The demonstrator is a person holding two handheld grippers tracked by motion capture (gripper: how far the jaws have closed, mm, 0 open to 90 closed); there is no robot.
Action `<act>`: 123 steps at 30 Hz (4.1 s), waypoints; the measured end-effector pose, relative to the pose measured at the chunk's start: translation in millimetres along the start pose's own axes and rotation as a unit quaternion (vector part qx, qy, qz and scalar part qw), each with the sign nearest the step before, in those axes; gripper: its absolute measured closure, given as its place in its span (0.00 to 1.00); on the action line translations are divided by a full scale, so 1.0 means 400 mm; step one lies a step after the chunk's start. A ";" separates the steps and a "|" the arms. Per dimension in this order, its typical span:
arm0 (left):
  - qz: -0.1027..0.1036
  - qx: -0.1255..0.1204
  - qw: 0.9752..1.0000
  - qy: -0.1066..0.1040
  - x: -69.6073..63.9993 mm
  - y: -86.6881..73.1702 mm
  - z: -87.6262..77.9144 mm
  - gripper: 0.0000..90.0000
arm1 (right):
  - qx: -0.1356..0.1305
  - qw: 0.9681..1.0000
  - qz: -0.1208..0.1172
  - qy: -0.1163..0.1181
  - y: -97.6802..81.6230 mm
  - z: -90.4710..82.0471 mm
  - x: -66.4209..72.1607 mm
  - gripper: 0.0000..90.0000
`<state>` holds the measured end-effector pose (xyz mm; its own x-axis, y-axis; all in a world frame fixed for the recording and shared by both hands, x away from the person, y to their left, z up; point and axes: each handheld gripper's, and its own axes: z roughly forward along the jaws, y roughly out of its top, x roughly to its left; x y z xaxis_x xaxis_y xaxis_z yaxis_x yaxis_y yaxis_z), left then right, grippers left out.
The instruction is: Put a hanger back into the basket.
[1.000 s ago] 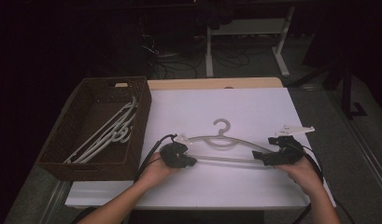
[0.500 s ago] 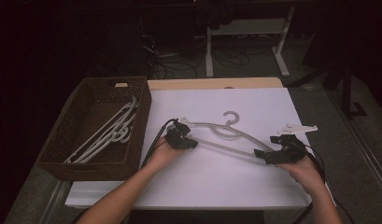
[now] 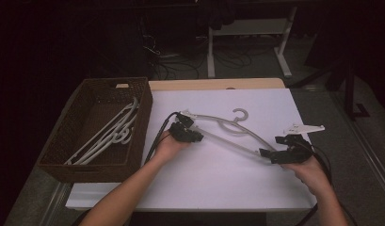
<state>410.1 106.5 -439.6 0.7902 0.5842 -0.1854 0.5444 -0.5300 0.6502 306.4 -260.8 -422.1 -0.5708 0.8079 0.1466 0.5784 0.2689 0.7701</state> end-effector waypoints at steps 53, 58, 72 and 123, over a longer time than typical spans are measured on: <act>0.003 -0.048 0.998 -0.036 -0.028 -0.098 -0.137 0.29 | 0.147 0.977 -0.085 0.131 -0.032 0.087 0.091 0.99; 0.003 -0.046 0.998 -0.033 -0.027 -0.098 -0.136 0.29 | 0.151 0.968 -0.109 0.168 -0.021 0.112 0.147 0.99; -0.001 -0.045 0.999 -0.021 -0.026 -0.097 -0.137 0.29 | 0.157 0.947 -0.153 0.233 -0.004 0.158 0.255 0.99; -0.055 0.003 0.980 0.192 0.203 0.141 0.066 1.00 | 0.058 0.991 -0.069 0.102 0.000 0.114 0.147 0.16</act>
<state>512.5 107.8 -437.4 0.5631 0.8256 0.0372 0.6227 -0.4534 0.6377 299.6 -189.4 -441.8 -0.7481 0.6399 0.1756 0.5429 0.4380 0.7166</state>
